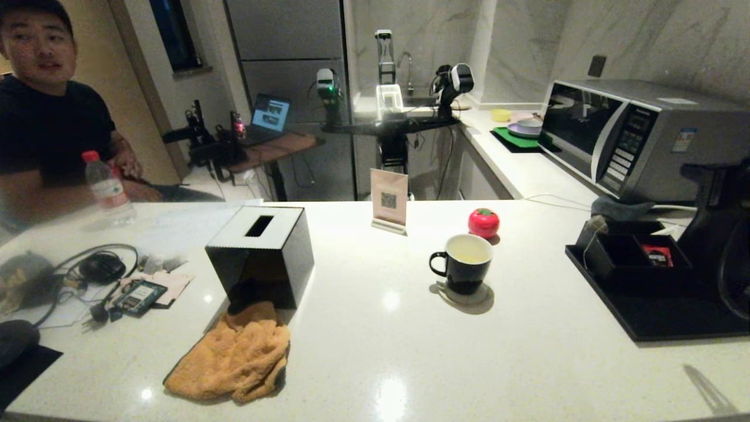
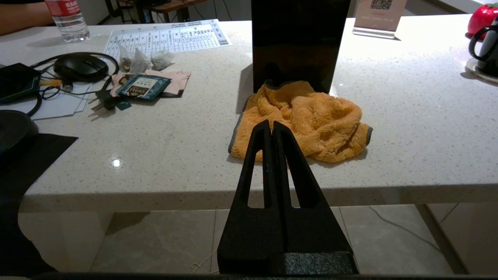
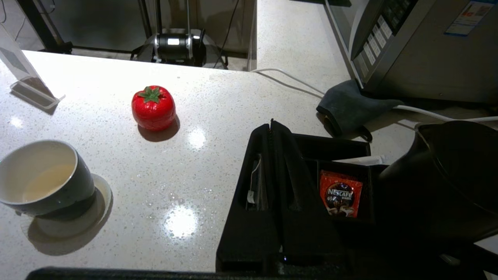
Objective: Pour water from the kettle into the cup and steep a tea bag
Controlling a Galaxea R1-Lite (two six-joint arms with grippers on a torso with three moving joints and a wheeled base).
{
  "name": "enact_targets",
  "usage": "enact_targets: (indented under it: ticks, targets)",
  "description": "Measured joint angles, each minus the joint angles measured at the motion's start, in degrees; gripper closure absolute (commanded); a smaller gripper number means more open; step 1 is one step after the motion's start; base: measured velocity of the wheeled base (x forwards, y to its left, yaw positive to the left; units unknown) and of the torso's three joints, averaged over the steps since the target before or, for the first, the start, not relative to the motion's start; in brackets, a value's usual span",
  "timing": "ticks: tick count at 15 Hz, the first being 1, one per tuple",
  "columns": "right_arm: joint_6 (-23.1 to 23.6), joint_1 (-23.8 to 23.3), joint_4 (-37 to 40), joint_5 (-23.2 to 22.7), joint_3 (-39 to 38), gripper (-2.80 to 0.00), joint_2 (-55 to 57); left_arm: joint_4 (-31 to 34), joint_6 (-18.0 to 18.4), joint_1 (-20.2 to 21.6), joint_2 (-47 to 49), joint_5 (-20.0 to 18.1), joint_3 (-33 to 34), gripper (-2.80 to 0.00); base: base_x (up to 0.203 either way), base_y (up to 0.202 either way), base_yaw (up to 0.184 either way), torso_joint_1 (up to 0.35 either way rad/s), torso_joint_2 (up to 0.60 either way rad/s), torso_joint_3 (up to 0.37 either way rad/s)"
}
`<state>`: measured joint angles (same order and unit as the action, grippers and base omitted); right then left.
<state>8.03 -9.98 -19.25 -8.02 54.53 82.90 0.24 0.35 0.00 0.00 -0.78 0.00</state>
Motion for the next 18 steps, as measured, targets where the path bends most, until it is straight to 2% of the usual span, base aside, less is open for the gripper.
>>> enact_targets:
  ticks: [3, 9, 10, 15, 18]
  targets:
    - [-0.01, 0.01, 3.22, -0.04, 3.19, 0.0, 2.36, 0.02, -0.02, 0.0, 0.0, 0.01, 0.0, 0.0, 0.0, 0.0, 0.0, 0.0, 0.0, 0.0]
    - [-0.01, 0.04, 4.11, -0.1, 3.88, 0.0, 5.53, 0.0, 0.0, 0.0, 0.0, 0.01, 0.0, 0.0, 0.0, 0.0, 0.0, 0.0, 0.0, 0.0]
    - [-0.01, 0.04, 4.1, -0.09, 3.88, -2.8, 6.0, 0.0, -0.02, 0.0, 0.0, 0.0, 0.0, 0.0, 0.0, 0.0, 0.0, 0.0, 0.0, 0.0]
    - [0.09, -0.02, 3.24, 0.0, 4.38, -2.8, 9.74, 0.02, 0.0, 0.0, 0.0, 0.01, 0.0, 0.0, 0.0, 0.0, 0.0, 0.0, 0.0, 0.0]
    - [0.12, -0.04, 3.74, 0.15, 7.72, -2.8, 13.3, 0.02, -0.02, 0.0, 0.0, -0.01, 0.0, 0.0, 0.0, 0.0, 0.0, 0.0, 0.0, 0.0]
